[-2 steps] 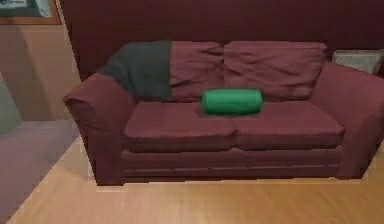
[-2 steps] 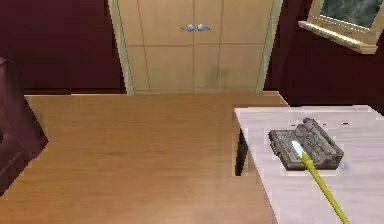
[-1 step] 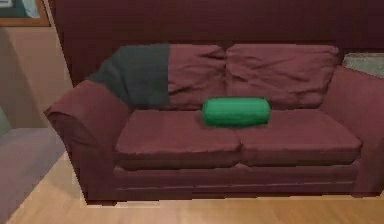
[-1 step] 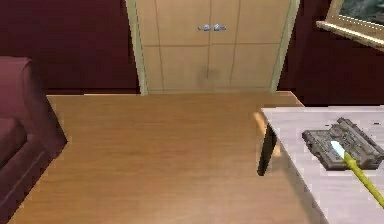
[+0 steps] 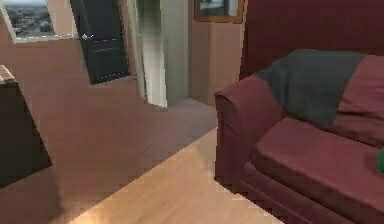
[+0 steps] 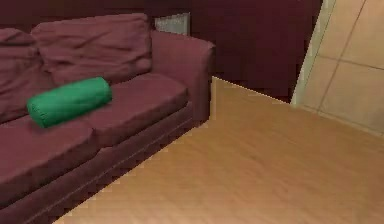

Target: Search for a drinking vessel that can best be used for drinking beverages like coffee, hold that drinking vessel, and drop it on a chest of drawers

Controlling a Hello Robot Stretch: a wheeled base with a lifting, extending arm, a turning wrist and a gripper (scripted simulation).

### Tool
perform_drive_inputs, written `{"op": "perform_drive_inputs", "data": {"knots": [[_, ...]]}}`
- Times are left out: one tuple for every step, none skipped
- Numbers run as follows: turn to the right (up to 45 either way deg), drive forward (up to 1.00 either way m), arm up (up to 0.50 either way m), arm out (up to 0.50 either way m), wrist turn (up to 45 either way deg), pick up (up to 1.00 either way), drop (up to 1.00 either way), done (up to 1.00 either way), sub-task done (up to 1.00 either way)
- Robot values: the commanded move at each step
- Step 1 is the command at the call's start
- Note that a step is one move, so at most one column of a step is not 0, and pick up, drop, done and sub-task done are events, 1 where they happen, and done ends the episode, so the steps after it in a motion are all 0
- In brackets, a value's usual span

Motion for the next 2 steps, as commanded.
{"op": "perform_drive_inputs", "data": {"knots": [[-39.0,0.0,0.0,0.0,0.0,0.0,0.0,0.0,0.0],[0.0,0.9,0.0,0.0,0.0,0.0,0.0,0.0,0.0]]}}
